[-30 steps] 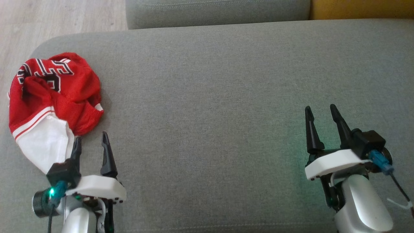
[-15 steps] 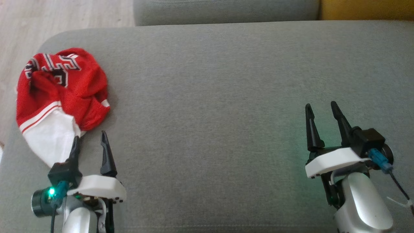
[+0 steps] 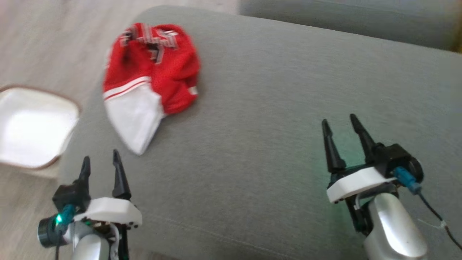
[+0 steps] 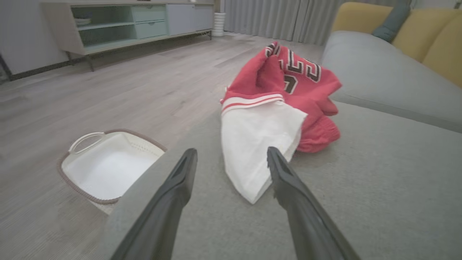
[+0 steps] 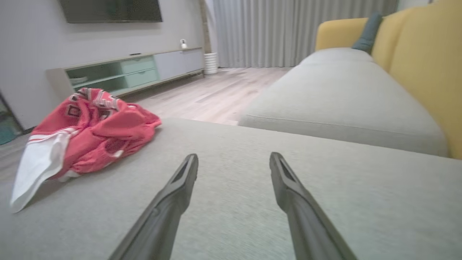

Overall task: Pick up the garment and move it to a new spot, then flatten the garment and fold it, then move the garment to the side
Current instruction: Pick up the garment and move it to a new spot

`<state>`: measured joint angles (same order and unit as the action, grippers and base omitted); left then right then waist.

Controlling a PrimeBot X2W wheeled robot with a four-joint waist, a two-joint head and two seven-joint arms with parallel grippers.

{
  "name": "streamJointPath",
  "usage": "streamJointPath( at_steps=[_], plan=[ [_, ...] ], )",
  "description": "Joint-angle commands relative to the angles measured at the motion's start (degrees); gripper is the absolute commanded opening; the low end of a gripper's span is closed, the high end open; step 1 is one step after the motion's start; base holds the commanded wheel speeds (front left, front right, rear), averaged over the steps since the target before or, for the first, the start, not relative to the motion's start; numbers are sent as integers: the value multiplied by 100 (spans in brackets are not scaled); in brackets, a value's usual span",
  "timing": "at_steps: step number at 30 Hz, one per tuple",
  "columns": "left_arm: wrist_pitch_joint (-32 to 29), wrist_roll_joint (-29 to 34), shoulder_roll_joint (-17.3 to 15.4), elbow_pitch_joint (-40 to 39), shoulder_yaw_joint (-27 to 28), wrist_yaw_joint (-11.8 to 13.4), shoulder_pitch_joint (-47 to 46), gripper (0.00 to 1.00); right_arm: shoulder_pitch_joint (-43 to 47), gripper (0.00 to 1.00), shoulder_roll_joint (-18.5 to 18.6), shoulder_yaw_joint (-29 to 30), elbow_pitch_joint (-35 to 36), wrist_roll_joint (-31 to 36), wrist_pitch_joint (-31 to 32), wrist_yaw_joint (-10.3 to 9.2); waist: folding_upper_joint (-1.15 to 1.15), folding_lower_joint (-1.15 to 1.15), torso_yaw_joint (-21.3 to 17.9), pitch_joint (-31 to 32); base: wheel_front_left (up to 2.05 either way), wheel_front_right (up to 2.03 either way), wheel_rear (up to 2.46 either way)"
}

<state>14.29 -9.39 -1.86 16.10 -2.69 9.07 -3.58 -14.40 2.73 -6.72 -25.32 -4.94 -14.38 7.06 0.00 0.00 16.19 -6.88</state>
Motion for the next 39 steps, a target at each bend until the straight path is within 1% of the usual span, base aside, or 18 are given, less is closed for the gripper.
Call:
streamJointPath(
  at_steps=[1,5,8,10,14,18,20,21,23,26,33,35,36,39],
  plan=[
    [71,-105,-101,-174,263,35,-27,100,-100,100,15,-268,152,40,-62,43,0,0,749,4,0,0,0],
    [71,-270,-101,-244,454,39,140,100,-78,100,15,-531,141,-17,-62,43,0,0,1192,-18,0,0,0],
    [71,-296,-101,-291,536,20,278,100,-93,100,15,-691,134,-59,-62,43,0,0,1389,-56,0,0,0],
    [71,-315,-101,-294,553,0,356,100,-108,100,15,-771,118,-76,-62,43,0,0,1455,-73,0,0,0],
    [71,-333,-101,-222,553,-76,371,100,-131,100,25,-859,104,-58,-62,43,0,0,1459,-143,0,0,0],
    [71,-485,-101,-156,491,-118,204,100,-166,100,103,-941,108,-55,-62,43,0,0,1309,-278,0,0,0],
    [71,-668,-101,-111,538,-218,44,100,-200,100,159,-994,145,-55,-62,43,0,0,1187,-402,0,0,0],
    [71,-668,-101,-111,538,-218,44,100,-200,100,159,-994,145,-55,-62,43,0,0,1187,-402,0,0,0],
    [71,-818,-101,-16,591,-334,-167,100,-272,100,247,-1084,181,-48,-62,43,0,0,1041,-578,0,0,0],
    [71,-859,-101,161,732,-508,-590,100,-424,100,404,-1170,262,-59,-62,43,0,0,844,-856,0,0,0],
    [71,-424,-143,797,1086,-1005,-1862,100,-799,100,706,-1305,639,-116,-62,43,0,0,501,-1521,0,0,0],
    [71,-316,-193,1004,1158,-1091,-2212,100,-888,100,772,-1344,779,-126,-62,43,0,0,414,-1704,0,0,0],
    [71,-210,-270,1220,1215,-1156,-2547,100,-953,100,825,-1376,907,-143,-62,43,0,0,336,-1835,0,0,0],
    [71,-126,-370,1557,1313,-1206,-2935,100,-1036,100,866,-1437,1056,-175,-62,43,0,0,189,-2011,0,0,0]
  ],
)
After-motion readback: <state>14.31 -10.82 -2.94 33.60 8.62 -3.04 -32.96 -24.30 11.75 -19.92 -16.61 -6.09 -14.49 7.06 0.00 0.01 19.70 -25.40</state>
